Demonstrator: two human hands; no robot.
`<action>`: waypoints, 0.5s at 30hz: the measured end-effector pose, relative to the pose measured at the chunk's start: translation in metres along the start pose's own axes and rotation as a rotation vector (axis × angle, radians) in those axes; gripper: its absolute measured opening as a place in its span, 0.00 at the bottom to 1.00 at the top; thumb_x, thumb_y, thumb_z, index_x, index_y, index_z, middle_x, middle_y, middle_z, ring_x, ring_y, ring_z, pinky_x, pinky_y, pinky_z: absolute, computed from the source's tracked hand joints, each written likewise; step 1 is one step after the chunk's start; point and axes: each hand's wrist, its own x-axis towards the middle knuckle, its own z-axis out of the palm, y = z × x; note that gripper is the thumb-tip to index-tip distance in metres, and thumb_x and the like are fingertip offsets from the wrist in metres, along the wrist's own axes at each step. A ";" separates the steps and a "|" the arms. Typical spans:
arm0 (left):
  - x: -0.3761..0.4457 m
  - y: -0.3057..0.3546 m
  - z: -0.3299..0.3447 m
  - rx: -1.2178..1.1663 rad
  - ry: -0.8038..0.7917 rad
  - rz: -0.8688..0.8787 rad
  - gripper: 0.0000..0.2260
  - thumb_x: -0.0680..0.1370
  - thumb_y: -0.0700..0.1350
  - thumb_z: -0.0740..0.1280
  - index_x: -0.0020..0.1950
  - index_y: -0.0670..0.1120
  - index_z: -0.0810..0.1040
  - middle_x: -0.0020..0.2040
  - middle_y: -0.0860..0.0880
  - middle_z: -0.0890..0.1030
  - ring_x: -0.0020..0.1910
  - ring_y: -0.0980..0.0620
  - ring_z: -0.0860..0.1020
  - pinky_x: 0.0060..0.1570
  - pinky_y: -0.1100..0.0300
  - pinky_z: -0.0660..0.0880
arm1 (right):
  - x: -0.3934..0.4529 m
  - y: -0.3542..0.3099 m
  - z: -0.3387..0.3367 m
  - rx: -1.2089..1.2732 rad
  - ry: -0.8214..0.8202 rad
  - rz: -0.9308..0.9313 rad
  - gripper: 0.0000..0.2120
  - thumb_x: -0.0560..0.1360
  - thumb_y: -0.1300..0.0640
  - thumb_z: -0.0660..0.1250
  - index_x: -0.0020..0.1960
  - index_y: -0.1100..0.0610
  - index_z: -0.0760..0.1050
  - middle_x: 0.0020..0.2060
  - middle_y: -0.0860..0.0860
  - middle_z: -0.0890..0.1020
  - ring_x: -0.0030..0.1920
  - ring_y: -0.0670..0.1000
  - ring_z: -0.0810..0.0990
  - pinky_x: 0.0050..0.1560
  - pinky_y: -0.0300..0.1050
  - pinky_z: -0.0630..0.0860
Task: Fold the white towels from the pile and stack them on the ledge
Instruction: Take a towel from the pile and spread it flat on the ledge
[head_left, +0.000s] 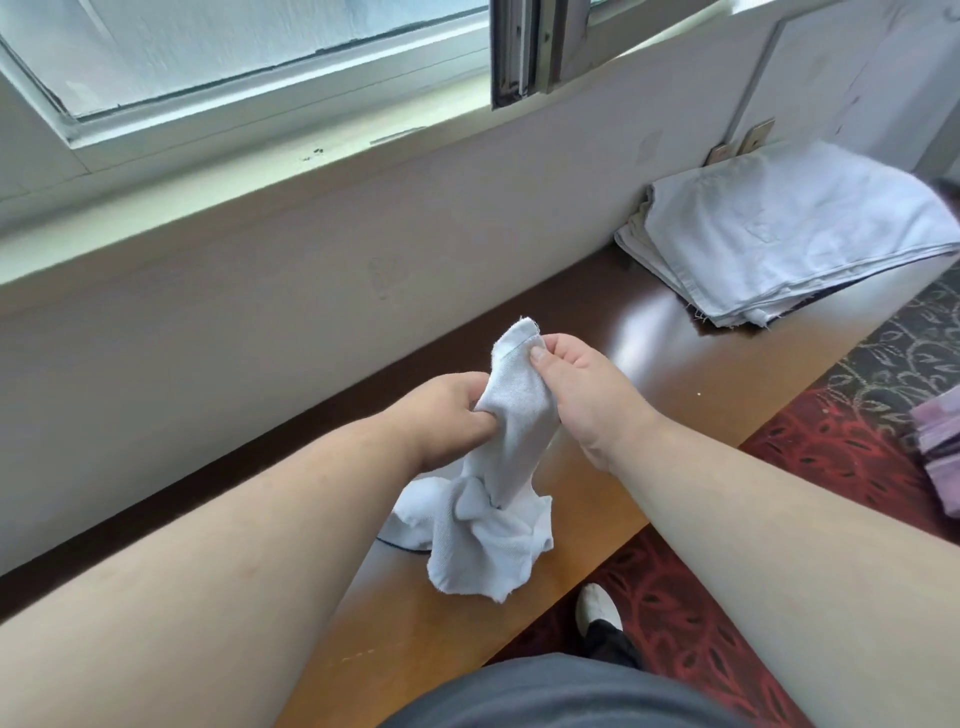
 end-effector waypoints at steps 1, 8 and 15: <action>0.002 0.002 -0.001 0.005 0.012 -0.007 0.10 0.67 0.46 0.60 0.45 0.49 0.77 0.42 0.48 0.83 0.45 0.48 0.80 0.49 0.48 0.77 | 0.002 0.000 -0.003 -0.019 0.044 -0.008 0.09 0.82 0.51 0.61 0.47 0.49 0.78 0.42 0.49 0.83 0.44 0.48 0.80 0.54 0.52 0.77; 0.006 0.004 -0.006 0.294 -0.210 -0.189 0.12 0.69 0.57 0.66 0.50 0.57 0.78 0.46 0.54 0.82 0.47 0.53 0.80 0.53 0.51 0.78 | 0.004 0.005 -0.024 -0.141 0.238 -0.030 0.09 0.81 0.47 0.59 0.47 0.45 0.77 0.39 0.45 0.79 0.43 0.48 0.76 0.52 0.50 0.76; -0.009 -0.002 -0.028 0.503 -0.317 -0.260 0.17 0.67 0.66 0.72 0.47 0.57 0.80 0.47 0.56 0.83 0.49 0.54 0.80 0.58 0.54 0.76 | 0.008 0.011 -0.039 -0.177 0.460 0.014 0.10 0.83 0.48 0.56 0.50 0.50 0.74 0.38 0.46 0.76 0.39 0.47 0.74 0.40 0.44 0.71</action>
